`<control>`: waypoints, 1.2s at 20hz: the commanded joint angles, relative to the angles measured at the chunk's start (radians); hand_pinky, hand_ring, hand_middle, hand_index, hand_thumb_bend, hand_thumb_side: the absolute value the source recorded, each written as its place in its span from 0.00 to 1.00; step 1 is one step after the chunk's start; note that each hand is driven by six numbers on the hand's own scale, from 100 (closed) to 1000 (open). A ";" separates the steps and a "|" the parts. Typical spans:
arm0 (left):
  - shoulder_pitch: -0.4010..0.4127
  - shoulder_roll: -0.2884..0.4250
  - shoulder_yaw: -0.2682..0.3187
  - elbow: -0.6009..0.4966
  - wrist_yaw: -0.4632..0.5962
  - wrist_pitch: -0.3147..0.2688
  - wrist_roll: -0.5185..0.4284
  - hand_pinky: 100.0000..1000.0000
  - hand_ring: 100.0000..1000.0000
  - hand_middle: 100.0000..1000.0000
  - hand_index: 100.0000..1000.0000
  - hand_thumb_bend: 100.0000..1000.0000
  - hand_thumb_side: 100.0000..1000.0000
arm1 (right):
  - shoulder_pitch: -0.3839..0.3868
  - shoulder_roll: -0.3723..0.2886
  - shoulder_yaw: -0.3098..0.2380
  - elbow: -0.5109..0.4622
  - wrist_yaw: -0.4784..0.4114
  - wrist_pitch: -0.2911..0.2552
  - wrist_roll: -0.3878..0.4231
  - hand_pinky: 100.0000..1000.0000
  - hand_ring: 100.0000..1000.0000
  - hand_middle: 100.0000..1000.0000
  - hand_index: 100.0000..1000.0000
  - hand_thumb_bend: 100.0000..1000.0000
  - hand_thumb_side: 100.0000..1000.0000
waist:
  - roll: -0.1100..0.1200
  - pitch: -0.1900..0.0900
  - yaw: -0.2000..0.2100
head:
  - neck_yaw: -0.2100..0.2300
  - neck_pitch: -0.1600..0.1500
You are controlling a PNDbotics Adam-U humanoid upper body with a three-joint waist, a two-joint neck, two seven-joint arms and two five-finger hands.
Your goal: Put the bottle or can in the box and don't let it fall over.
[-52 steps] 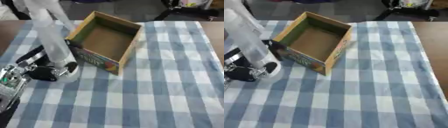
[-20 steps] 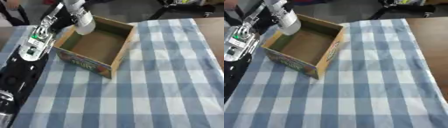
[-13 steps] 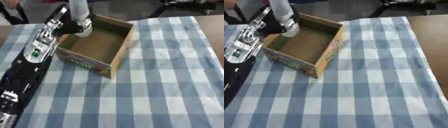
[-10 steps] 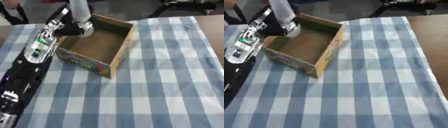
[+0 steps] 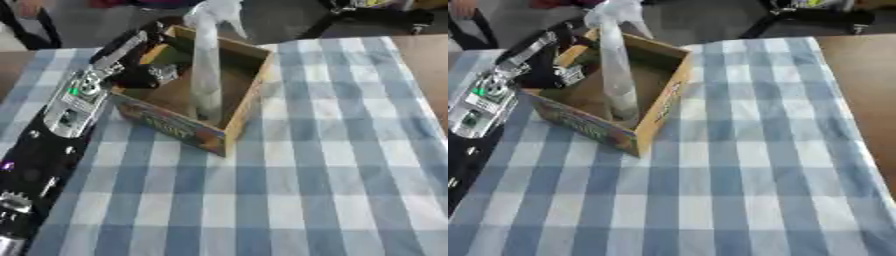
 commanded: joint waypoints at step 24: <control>0.328 0.202 0.111 -0.375 0.249 0.070 0.046 1.00 0.77 0.96 0.98 0.08 0.46 | 0.053 -0.048 -0.019 -0.015 -0.042 -0.028 -0.012 0.83 0.98 1.00 1.00 0.00 0.67 | -0.050 -0.098 0.063 | -0.046 0.030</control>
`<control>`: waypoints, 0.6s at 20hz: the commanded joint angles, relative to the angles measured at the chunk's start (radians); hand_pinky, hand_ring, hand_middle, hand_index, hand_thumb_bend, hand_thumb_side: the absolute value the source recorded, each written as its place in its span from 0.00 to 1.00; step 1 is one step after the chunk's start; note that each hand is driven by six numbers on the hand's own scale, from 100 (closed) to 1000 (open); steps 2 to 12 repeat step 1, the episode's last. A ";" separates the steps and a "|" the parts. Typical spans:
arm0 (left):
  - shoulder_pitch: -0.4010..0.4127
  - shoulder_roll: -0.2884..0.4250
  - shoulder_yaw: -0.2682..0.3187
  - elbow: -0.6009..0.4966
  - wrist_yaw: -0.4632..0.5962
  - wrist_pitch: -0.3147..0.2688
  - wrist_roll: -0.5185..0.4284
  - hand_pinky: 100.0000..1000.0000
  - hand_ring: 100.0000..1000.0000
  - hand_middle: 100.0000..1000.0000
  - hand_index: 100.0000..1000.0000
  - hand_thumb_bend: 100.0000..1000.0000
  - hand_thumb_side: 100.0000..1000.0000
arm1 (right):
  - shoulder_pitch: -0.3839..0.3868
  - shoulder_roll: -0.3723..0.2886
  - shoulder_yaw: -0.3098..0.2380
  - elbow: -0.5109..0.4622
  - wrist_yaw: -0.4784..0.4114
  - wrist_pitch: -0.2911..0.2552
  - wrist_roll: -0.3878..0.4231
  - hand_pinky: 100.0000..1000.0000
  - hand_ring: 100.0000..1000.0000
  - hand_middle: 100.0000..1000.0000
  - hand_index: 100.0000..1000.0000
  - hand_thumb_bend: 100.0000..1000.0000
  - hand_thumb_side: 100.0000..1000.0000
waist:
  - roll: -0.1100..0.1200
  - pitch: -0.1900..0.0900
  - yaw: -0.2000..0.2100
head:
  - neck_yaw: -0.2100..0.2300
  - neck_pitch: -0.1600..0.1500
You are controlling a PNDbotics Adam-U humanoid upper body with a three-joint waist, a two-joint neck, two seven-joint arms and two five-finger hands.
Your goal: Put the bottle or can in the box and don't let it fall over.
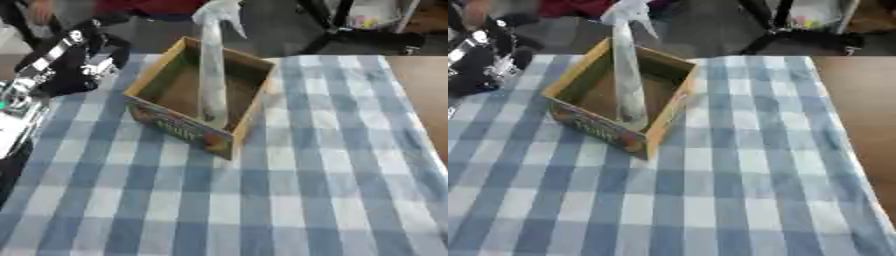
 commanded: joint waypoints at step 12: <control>0.032 0.050 0.034 -0.068 0.030 0.008 0.024 1.00 0.78 0.97 0.98 0.07 0.47 | 0.001 -0.038 -0.012 -0.016 -0.012 -0.010 0.000 0.83 0.98 1.00 1.00 0.00 0.67 | -0.003 -0.025 0.005 | -0.006 -0.001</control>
